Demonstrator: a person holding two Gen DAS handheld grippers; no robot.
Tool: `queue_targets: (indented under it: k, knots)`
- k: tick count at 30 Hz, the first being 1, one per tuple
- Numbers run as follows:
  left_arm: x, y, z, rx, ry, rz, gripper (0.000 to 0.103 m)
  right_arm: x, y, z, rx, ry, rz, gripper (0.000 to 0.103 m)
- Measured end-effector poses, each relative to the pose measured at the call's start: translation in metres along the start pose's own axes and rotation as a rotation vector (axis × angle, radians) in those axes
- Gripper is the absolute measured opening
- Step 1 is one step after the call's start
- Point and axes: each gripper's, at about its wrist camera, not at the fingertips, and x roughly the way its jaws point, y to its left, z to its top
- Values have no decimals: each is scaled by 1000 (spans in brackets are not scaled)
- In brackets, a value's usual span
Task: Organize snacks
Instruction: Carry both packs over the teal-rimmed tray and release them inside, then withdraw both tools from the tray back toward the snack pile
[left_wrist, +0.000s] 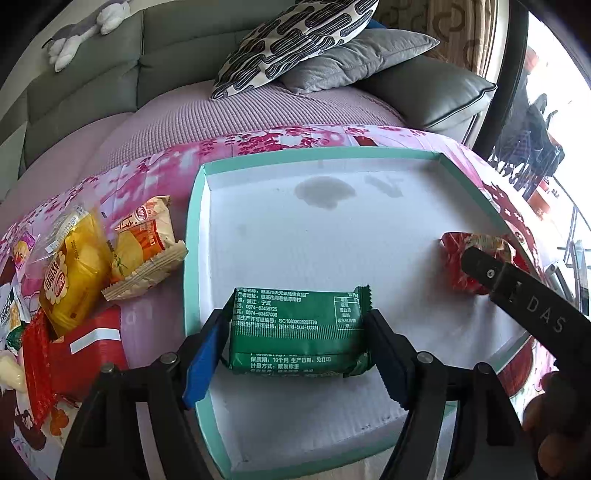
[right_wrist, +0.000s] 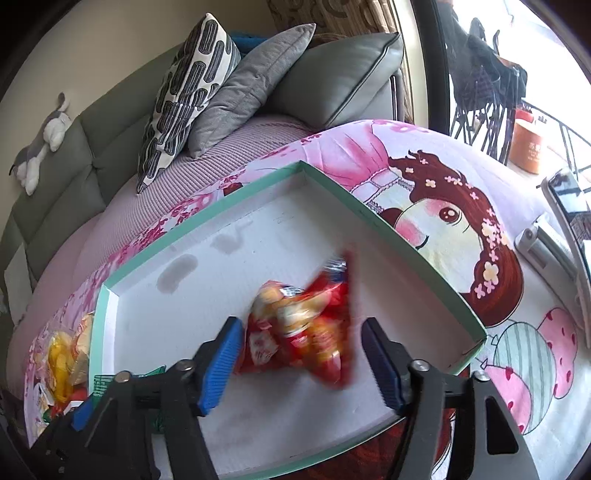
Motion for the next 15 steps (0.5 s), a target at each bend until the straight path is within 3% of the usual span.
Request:
queue_targets:
  k: [2,8,13,15]
  knots:
    - [-5,0,1,2,-12,4,85,-1,0,0,-1,-6,5,81]
    - [-21,6,5,-31,-30,1,85,-10,8,2,-27,-44,35,88]
    - [-32,30,6,-135,-47,35,85,-15,13,4,-47,-67,31,103]
    - [-34,45,4,-205,-47,59,85,-15,14,4,-58,-71,28,103]
